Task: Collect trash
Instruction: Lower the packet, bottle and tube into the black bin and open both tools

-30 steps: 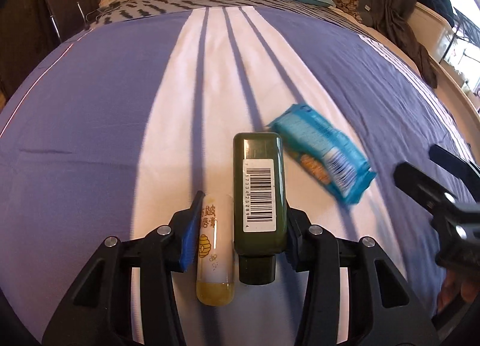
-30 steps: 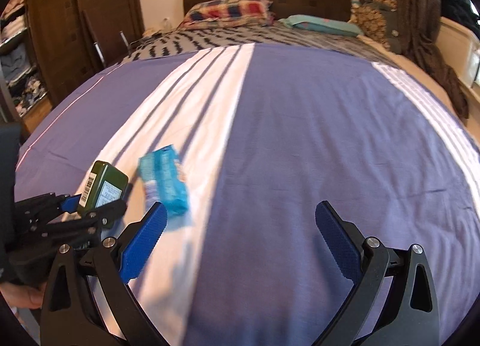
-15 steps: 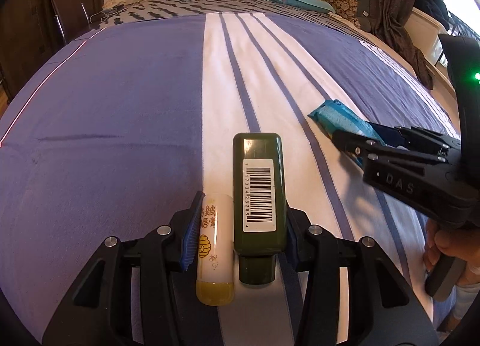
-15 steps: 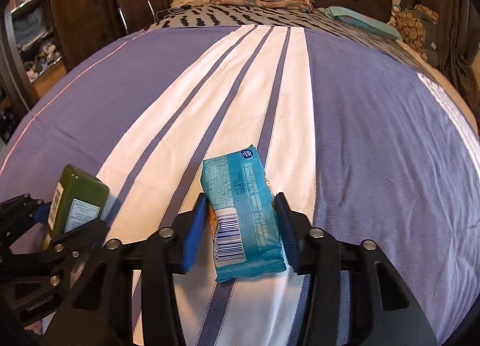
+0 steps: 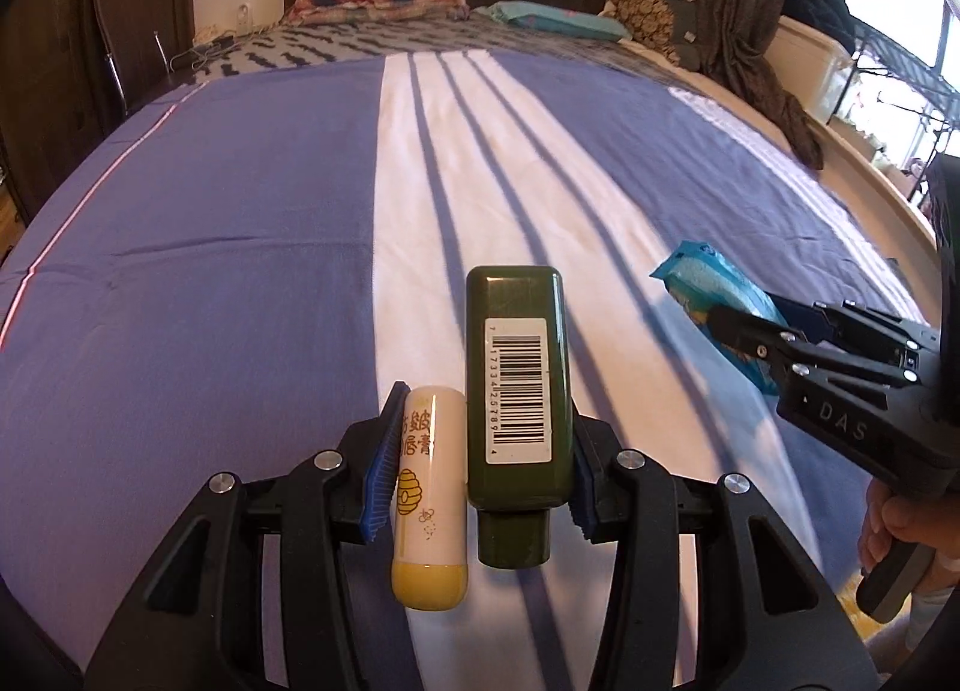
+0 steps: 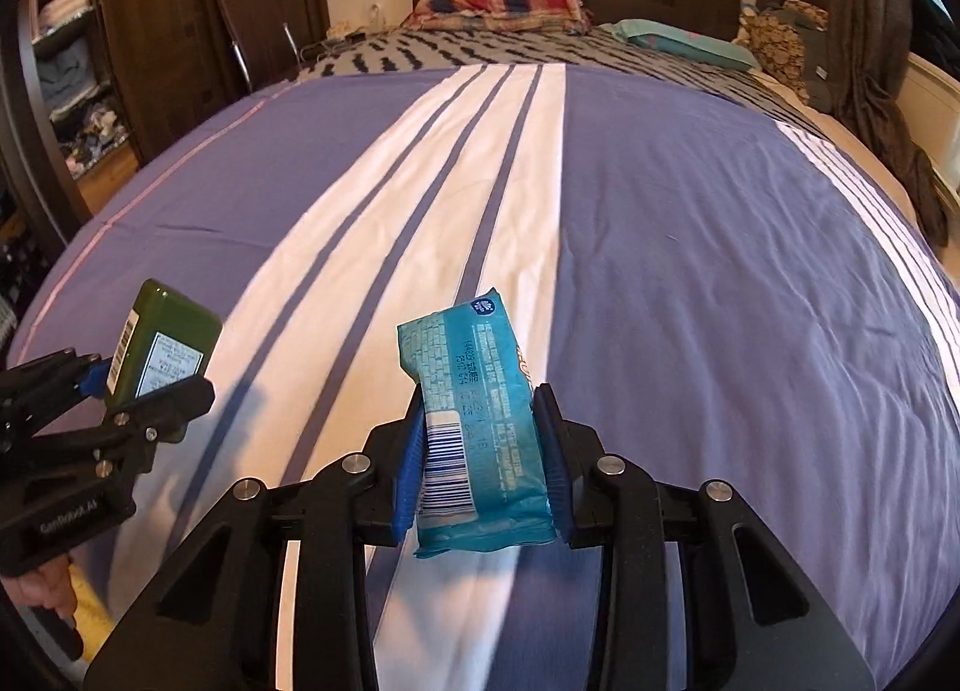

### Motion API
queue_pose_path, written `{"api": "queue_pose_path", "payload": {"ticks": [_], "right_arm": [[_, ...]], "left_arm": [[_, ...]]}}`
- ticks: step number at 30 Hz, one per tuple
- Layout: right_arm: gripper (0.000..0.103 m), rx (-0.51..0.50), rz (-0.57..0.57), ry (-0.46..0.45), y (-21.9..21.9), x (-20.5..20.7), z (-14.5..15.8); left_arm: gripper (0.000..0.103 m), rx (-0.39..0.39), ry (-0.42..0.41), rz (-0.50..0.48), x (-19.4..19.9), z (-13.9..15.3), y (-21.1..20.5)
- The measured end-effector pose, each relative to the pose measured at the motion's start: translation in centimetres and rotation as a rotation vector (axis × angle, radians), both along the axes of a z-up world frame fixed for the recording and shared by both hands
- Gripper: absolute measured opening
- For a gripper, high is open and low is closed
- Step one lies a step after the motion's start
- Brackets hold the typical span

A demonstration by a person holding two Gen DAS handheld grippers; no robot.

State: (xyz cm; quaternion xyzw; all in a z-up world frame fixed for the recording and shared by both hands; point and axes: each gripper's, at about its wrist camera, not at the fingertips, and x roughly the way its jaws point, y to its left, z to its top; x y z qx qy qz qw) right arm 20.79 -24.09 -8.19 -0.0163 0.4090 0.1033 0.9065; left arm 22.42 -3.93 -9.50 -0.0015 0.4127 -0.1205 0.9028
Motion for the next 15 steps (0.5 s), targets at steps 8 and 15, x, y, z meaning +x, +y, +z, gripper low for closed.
{"api": "queue_pose_path", "payload": {"ticks": [8,15], "right_arm": [[0.035,0.026,-0.003,-0.088,-0.7,-7.0,3.7],[0.035,0.045,-0.013,-0.147,-1.3,-12.7,5.6]], "left_arm": [[0.044,-0.012,-0.073,-0.018,-6.7,3.5,-0.4],[0.044,-0.021,-0.122,-0.031,-11.9,5.2,-0.5]]}}
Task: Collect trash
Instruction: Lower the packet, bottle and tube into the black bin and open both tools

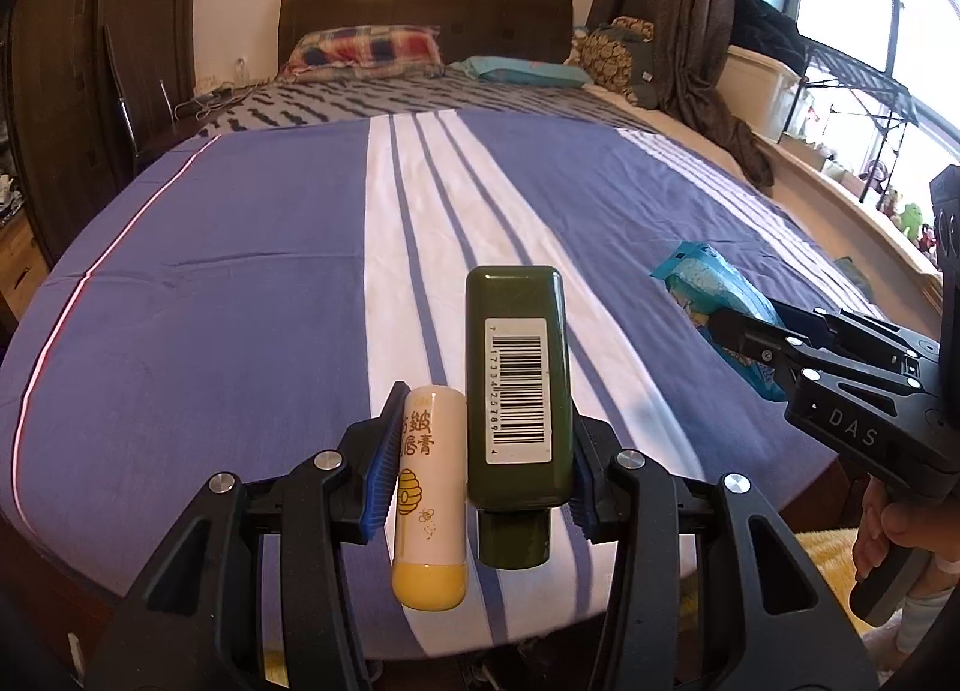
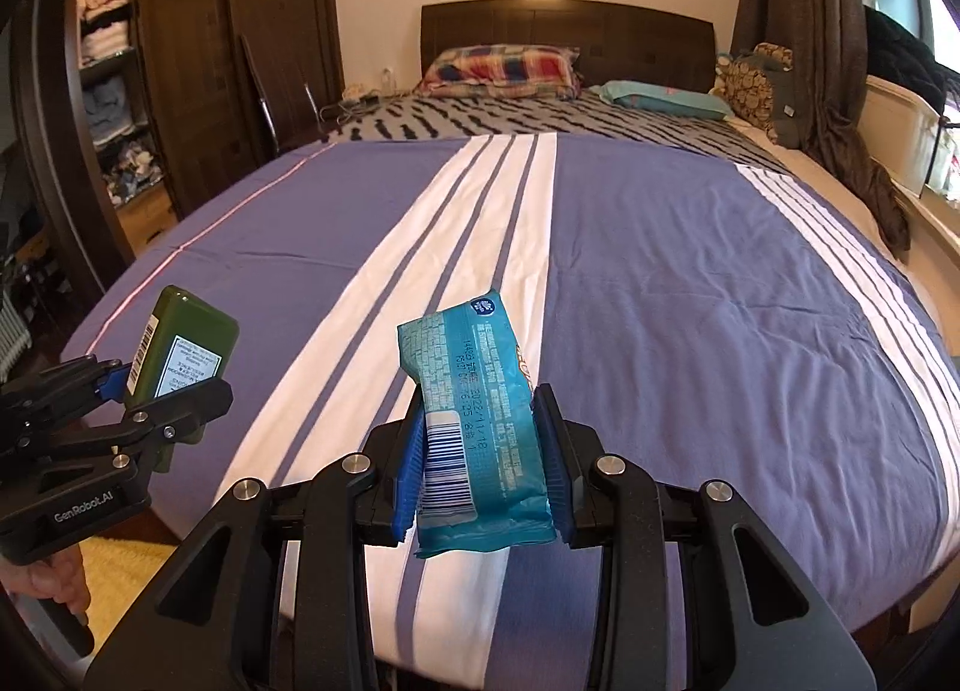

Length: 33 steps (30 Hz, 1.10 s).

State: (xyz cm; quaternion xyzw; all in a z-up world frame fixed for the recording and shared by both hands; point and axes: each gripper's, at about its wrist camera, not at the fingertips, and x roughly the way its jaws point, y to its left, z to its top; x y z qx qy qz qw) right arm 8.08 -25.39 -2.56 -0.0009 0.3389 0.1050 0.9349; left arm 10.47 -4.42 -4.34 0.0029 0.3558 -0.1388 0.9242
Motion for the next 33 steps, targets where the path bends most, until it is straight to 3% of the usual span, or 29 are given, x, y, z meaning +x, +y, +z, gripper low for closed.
{"api": "queue_pose_path", "payload": {"ticks": [9,17,24,33], "right_arm": [[0.035,0.022,-0.03,-0.047,-0.7,-6.2,0.1],[0.035,0.056,-0.024,-0.02,-1.1,-10.3,-2.8],[0.035,0.063,-0.029,0.063,-1.5,-12.2,-6.6],[0.035,0.044,-0.03,0.2,-1.4,-13.2,-12.1]], "left_arm": [[0.044,-0.004,-0.032,-0.034,-5.6,0.2,-0.4],[0.044,0.005,-0.02,-0.052,-10.5,-1.9,-0.2],[0.044,0.015,0.052,-0.068,-13.0,-5.7,0.1],[0.044,0.018,0.218,-0.092,-13.4,-12.8,0.3]]}}
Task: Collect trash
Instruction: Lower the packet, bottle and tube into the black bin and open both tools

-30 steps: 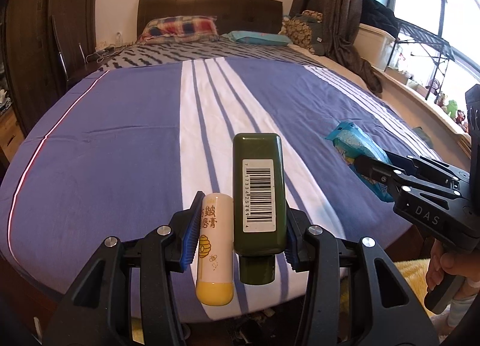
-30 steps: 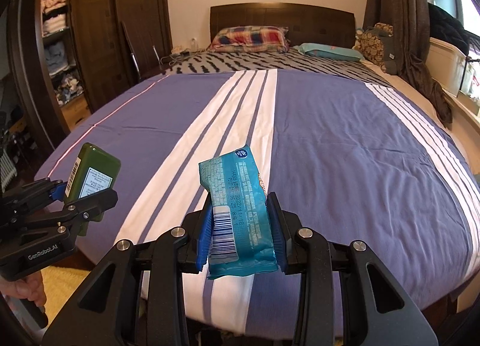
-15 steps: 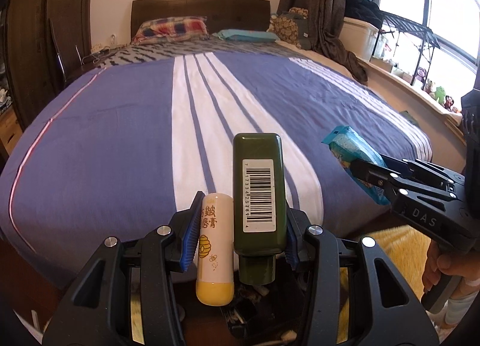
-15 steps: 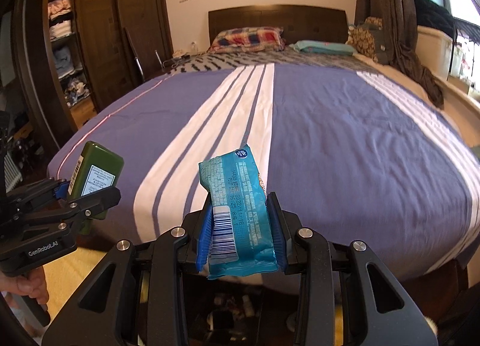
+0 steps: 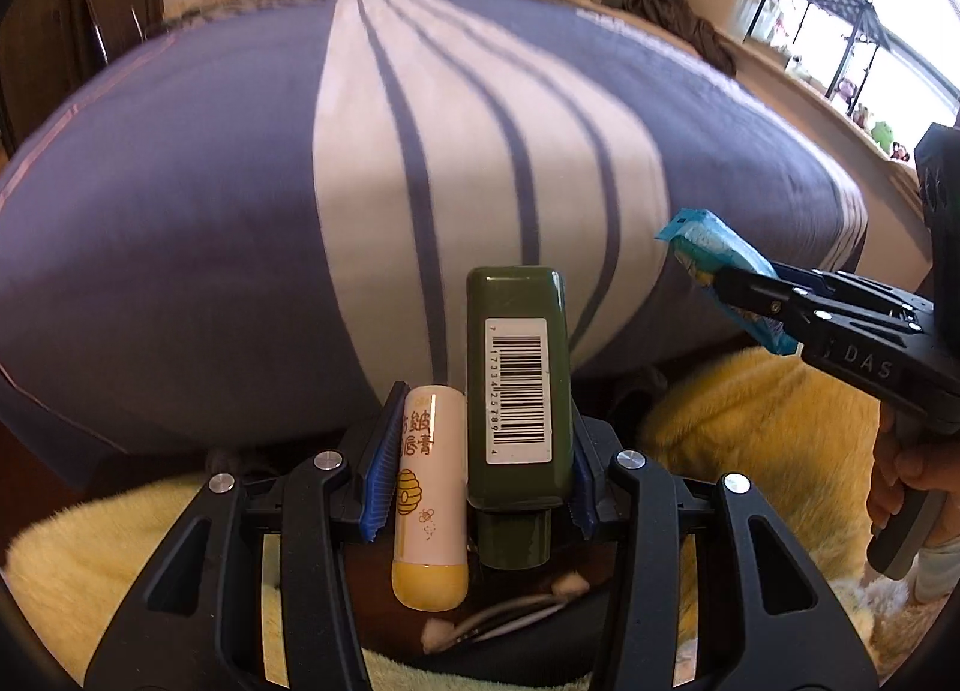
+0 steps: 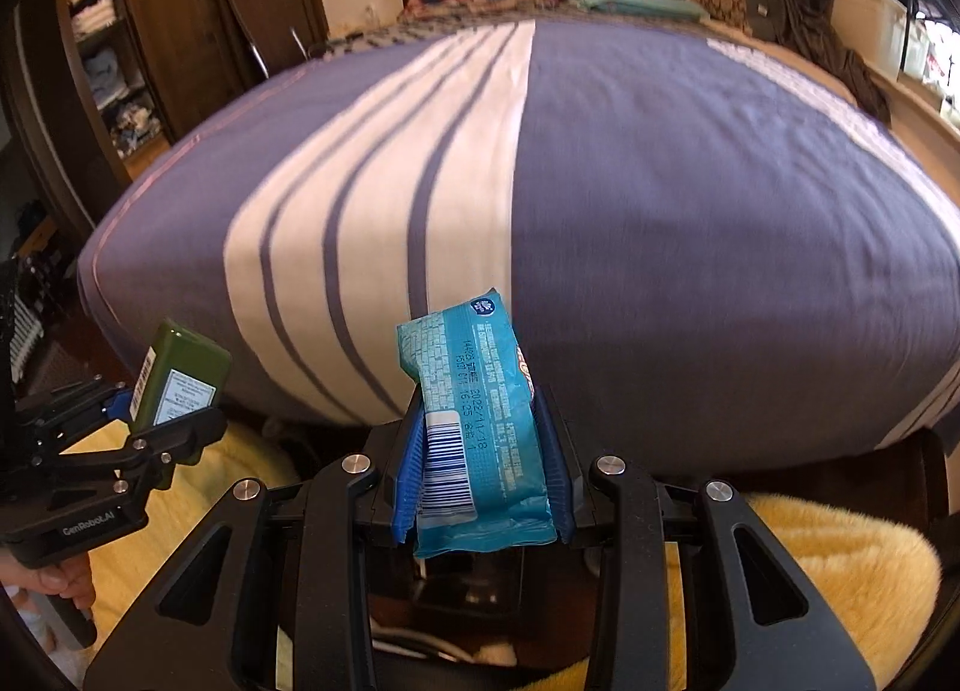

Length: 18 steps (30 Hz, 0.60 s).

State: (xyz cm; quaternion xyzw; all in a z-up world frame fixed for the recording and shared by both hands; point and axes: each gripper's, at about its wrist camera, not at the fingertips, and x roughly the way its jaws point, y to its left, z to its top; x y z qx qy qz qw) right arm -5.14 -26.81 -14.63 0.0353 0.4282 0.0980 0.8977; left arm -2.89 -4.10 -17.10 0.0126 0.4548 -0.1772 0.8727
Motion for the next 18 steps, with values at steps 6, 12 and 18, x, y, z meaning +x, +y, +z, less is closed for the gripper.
{"api": "queue_pose_path", "payload": {"ticks": [6,12,18], "right_arm": [[0.035,0.0,0.024,0.087,0.9,0.4,-3.2],[0.035,0.017,0.045,0.193,1.7,1.2,-6.9],[0.035,0.033,0.063,0.307,2.8,2.3,-10.8]], "left_arm": [[0.044,0.004,0.098,-0.013,0.8,-4.2,-0.4],[0.044,0.011,0.213,-0.028,2.1,-9.0,-1.2],[0.044,0.036,0.299,-0.022,3.6,-12.9,-1.7]]}}
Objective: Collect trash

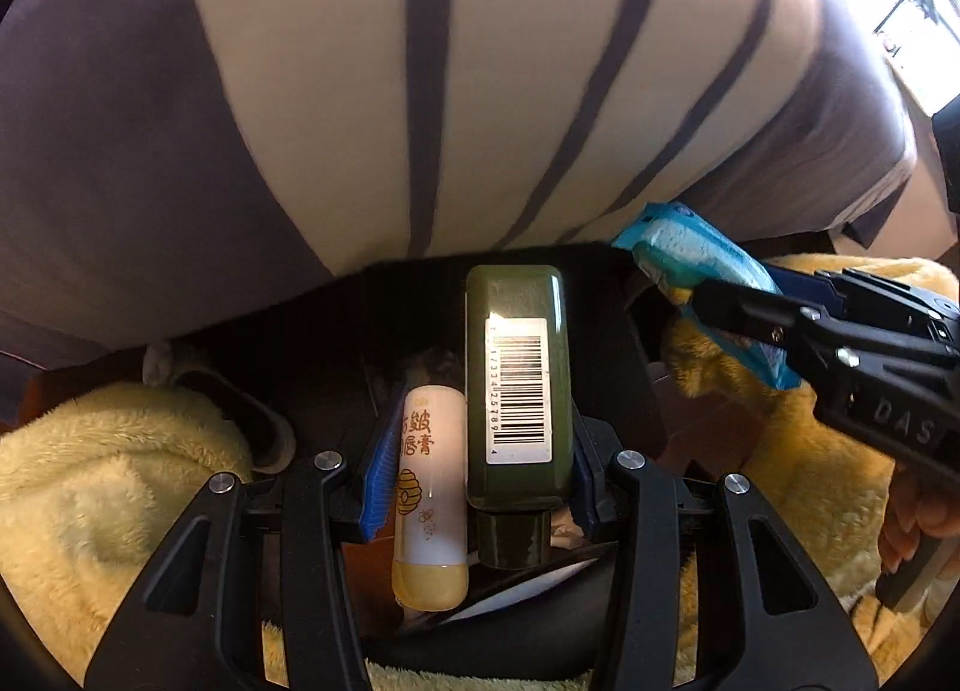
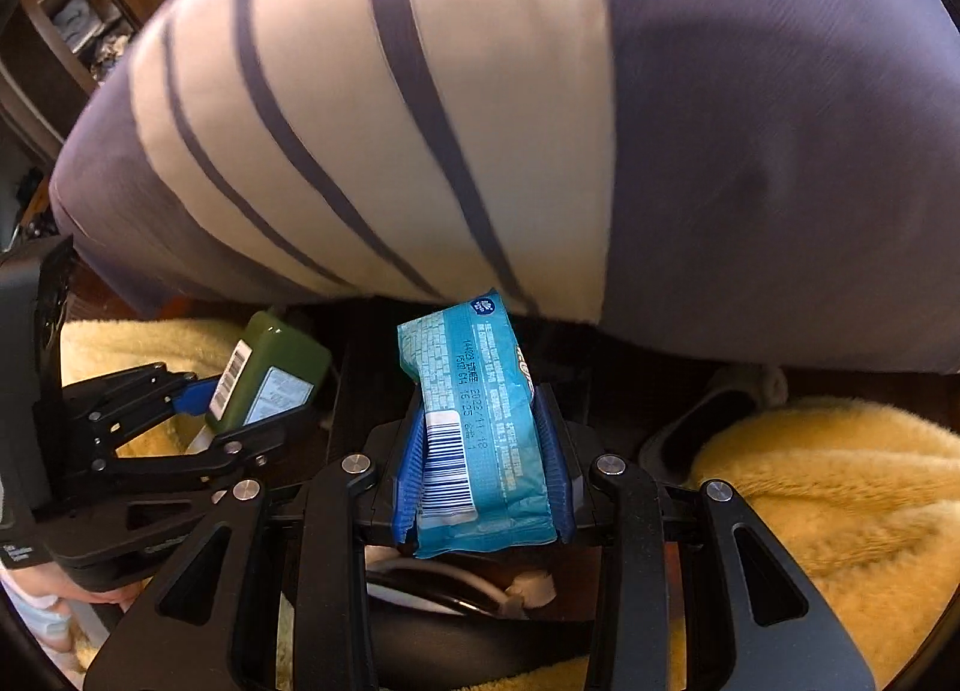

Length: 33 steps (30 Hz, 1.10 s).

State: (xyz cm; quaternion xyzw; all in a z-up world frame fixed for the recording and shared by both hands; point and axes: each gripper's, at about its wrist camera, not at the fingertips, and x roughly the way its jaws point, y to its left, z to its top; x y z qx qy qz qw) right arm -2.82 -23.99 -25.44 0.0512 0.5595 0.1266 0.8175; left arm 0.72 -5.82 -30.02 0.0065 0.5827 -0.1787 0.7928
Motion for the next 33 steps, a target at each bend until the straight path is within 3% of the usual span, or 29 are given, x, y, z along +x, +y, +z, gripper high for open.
{"api": "queue_pose_path", "payload": {"ticks": [5,13,16,17,20,22,26,30,33], "right_arm": [[0.035,-0.012,-0.01,0.073,0.3,1.0,-2.5],[0.038,-0.017,-0.018,0.114,0.3,3.0,-3.0],[0.048,-0.017,-0.026,0.117,0.4,3.3,-2.9],[0.054,-0.015,-0.03,0.116,0.2,3.3,-3.1],[0.057,-0.016,-0.041,0.107,0.2,3.5,-2.7],[0.06,-0.021,-0.051,0.094,0.0,3.3,-2.3],[0.079,-0.036,-0.074,0.055,-0.4,3.0,-1.0],[0.097,-0.061,-0.096,-0.005,-1.1,2.6,0.9],[0.099,-0.067,-0.103,-0.039,-1.3,2.3,2.2]], "left_arm": [[0.044,0.007,0.06,0.005,0.7,-2.4,-0.1],[0.044,0.012,0.106,-0.005,1.1,-3.3,-0.2],[0.044,0.019,0.117,0.007,1.2,-3.5,0.1],[0.049,0.019,0.119,0.009,1.2,-3.5,0.2],[0.068,0.022,0.091,0.015,1.1,-2.7,0.2],[0.075,0.025,0.065,0.02,1.0,-1.9,0.4],[0.09,0.027,0.029,0.028,0.8,-0.5,0.9],[0.095,0.037,-0.011,0.026,0.1,1.1,1.1],[0.095,0.051,-0.046,0.03,-0.2,2.5,1.3]]}}
